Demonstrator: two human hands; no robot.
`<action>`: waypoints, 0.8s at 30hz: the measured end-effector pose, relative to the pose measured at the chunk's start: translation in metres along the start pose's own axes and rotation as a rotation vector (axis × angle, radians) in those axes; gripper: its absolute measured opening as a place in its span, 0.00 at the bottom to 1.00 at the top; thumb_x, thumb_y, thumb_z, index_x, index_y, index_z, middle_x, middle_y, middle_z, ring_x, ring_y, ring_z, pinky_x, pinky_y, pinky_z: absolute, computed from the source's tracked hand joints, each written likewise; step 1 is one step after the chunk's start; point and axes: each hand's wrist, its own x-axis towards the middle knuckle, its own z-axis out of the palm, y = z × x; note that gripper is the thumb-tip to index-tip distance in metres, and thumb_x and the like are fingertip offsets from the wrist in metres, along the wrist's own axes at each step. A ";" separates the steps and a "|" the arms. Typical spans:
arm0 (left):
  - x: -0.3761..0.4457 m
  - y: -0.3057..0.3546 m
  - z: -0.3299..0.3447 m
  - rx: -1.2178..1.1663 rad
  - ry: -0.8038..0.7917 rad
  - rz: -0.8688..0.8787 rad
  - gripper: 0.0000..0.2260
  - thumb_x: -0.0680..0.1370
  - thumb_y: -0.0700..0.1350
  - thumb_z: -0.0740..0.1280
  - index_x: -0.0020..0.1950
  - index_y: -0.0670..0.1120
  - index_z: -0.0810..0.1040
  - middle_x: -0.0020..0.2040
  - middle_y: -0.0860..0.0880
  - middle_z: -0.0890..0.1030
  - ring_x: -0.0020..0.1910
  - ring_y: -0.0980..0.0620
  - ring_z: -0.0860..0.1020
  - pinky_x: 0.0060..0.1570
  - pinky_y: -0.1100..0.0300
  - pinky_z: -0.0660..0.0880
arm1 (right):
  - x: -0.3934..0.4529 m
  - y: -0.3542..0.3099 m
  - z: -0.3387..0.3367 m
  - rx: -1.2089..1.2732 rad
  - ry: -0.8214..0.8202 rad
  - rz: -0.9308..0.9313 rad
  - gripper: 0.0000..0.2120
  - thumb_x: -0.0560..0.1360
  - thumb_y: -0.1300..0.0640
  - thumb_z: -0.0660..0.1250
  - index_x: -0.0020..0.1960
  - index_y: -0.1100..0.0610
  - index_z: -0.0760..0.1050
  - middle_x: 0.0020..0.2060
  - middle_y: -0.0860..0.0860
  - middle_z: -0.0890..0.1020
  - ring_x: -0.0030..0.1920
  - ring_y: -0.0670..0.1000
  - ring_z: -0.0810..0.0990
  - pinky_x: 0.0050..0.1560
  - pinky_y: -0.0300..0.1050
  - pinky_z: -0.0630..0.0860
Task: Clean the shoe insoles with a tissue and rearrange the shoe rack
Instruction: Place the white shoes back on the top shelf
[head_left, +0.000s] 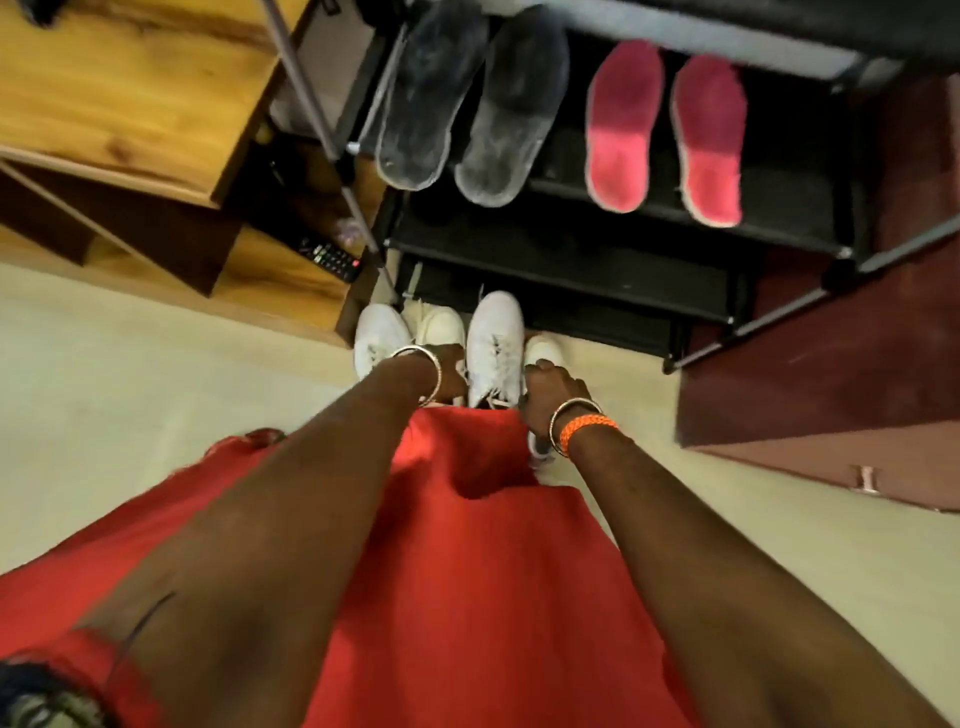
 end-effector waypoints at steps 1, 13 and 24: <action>0.005 -0.021 -0.004 -0.020 0.022 -0.031 0.25 0.78 0.39 0.63 0.74 0.42 0.61 0.71 0.42 0.68 0.68 0.45 0.69 0.66 0.56 0.64 | 0.013 -0.009 0.006 0.009 -0.023 -0.026 0.17 0.76 0.57 0.60 0.63 0.62 0.70 0.63 0.59 0.71 0.63 0.60 0.71 0.60 0.53 0.69; 0.088 -0.130 0.044 -0.151 0.126 -0.126 0.18 0.77 0.38 0.61 0.66 0.34 0.67 0.65 0.33 0.71 0.64 0.37 0.70 0.59 0.54 0.66 | 0.105 -0.034 0.091 0.322 -0.129 0.258 0.18 0.75 0.55 0.64 0.60 0.65 0.74 0.59 0.66 0.76 0.59 0.63 0.76 0.56 0.49 0.73; 0.104 -0.129 0.092 -0.517 0.398 -0.421 0.20 0.82 0.50 0.53 0.63 0.35 0.69 0.61 0.32 0.73 0.61 0.34 0.71 0.56 0.49 0.68 | 0.118 -0.036 0.127 0.437 -0.009 0.426 0.23 0.77 0.44 0.59 0.57 0.64 0.74 0.57 0.64 0.77 0.58 0.63 0.76 0.56 0.51 0.73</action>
